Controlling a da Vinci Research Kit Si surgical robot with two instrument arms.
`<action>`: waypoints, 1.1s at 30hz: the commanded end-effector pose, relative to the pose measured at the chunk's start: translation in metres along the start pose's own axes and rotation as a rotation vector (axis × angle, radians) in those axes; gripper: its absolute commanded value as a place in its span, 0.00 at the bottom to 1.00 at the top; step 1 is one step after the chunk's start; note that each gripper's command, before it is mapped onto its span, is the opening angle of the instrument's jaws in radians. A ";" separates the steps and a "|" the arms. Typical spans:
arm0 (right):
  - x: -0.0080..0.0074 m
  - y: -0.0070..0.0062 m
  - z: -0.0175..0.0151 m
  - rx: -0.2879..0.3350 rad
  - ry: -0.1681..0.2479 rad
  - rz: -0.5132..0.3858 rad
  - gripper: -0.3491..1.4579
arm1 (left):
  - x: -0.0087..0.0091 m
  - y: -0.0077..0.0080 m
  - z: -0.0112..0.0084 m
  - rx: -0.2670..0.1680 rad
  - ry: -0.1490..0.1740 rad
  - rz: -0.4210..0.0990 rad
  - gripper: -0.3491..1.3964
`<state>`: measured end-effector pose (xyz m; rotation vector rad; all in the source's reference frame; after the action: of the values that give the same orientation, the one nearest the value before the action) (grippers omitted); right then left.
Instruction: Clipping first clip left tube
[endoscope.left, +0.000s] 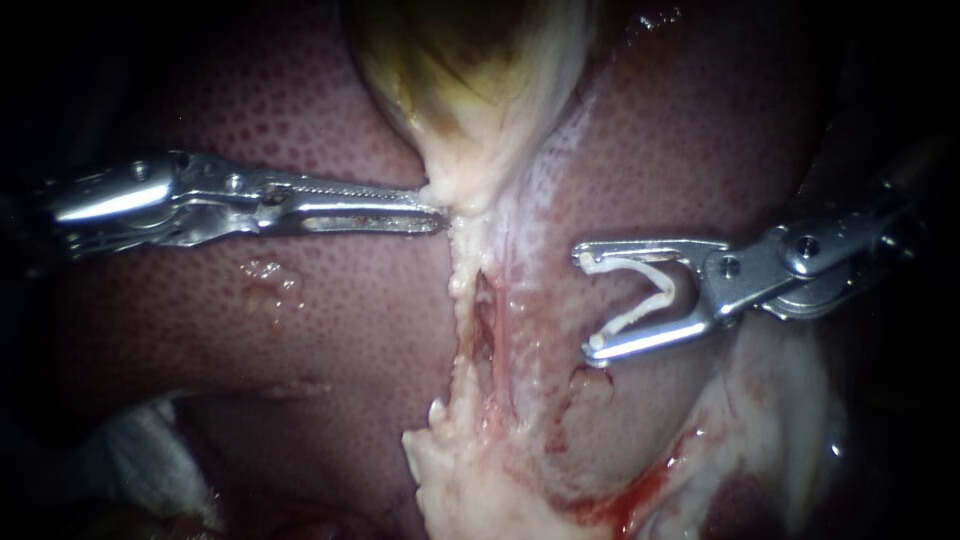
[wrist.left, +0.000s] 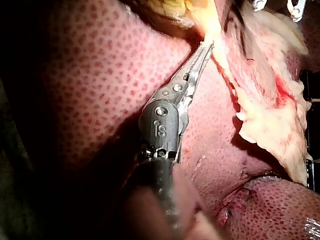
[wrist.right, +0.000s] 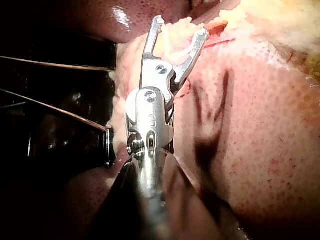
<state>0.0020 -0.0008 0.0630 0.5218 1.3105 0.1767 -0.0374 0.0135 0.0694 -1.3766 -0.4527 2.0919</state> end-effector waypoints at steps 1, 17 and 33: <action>0.0000 0.0000 0.0000 0.000 0.000 0.000 0.52 | 0.0000 0.0000 0.0000 -0.001 0.000 0.000 0.00; -0.0001 0.0000 0.0000 0.000 0.000 0.000 0.52 | 0.0040 -0.0018 -0.0059 0.016 0.033 -0.023 0.00; -0.0001 0.0001 0.0000 0.000 0.000 0.000 0.53 | 0.0083 -0.0026 -0.0125 0.057 0.101 -0.017 0.00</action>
<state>0.0019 -0.0008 0.0631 0.5214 1.3106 0.1768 -0.0277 0.0203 0.0599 -1.4315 -0.3593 1.9959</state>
